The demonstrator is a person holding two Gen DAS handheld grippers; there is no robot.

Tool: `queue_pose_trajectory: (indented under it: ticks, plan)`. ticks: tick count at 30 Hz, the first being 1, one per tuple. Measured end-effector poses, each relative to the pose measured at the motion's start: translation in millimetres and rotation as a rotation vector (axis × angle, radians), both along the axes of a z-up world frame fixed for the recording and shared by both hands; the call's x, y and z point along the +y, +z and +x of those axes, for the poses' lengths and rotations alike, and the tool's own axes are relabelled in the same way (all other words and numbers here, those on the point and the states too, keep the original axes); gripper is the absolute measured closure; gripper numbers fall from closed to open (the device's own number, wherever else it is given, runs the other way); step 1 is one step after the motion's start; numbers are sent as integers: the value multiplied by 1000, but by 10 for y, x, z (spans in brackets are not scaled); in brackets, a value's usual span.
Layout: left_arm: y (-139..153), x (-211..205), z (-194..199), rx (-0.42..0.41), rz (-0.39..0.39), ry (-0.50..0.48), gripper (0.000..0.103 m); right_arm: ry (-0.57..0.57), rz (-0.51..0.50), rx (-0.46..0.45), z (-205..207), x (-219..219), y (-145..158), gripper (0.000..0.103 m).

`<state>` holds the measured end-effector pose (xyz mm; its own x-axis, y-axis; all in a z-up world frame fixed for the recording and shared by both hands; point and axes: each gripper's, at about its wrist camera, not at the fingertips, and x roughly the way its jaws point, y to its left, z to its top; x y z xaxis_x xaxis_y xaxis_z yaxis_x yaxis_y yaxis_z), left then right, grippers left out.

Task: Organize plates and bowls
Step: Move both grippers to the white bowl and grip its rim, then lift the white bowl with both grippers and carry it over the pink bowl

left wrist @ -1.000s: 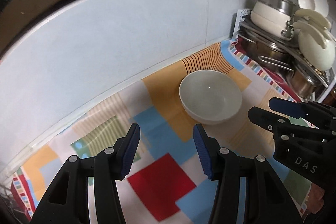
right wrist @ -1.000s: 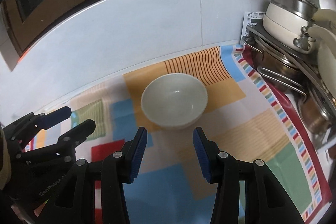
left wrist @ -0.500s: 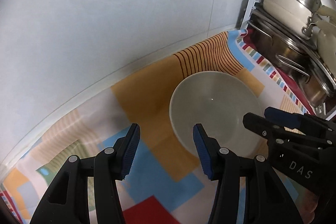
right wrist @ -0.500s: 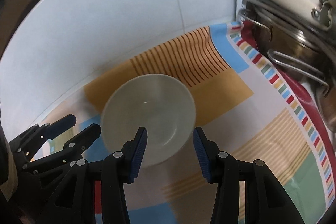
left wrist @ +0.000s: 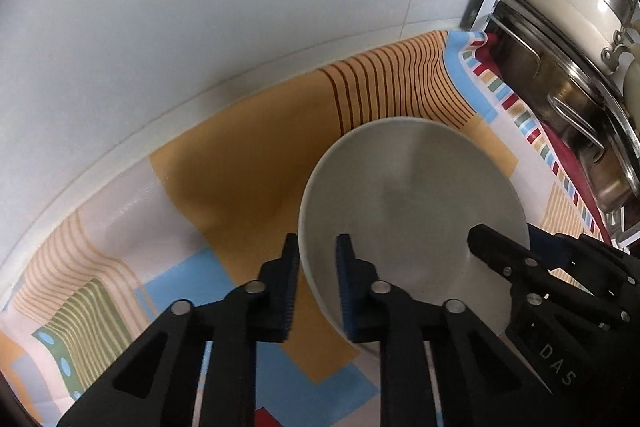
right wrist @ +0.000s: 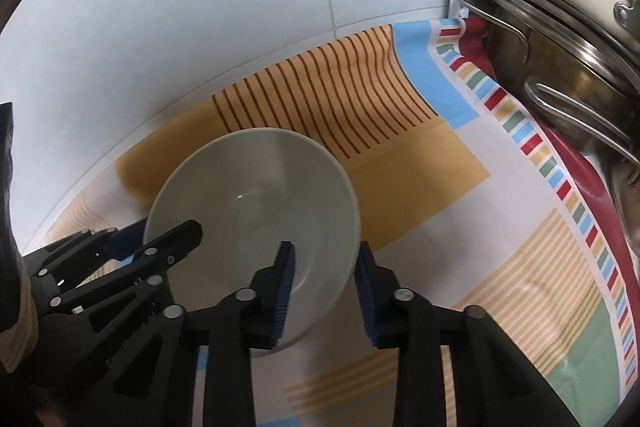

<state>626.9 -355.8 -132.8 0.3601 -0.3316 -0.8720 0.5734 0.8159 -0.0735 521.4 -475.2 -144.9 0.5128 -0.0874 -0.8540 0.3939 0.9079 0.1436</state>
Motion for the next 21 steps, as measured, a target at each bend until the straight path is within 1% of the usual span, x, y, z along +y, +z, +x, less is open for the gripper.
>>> queue_pose_trajectory:
  ticks: [1, 3, 5, 9, 15, 21]
  plan:
    - [-9, -3, 2, 4, 0, 2, 88, 0, -7, 5, 2, 2, -2, 81]
    - [-14, -13, 2, 2, 12, 4, 88, -3, -11, 11, 9, -1, -2, 85]
    - [-11, -14, -4, 3, 30, 10, 89, -5, -11, 14, 10, 7, 12, 86]
    - [90, 78, -45, -4, 24, 26, 89, 1, -30, 7, -19, 86, 92, 86]
    - [347, 365, -211, -4, 14, 57, 89, 12, -30, -29, -189, 266, 372, 86]
    - [645, 648, -595, -28, -1, 84, 89, 45, -57, -71, -496, 545, 730, 86]
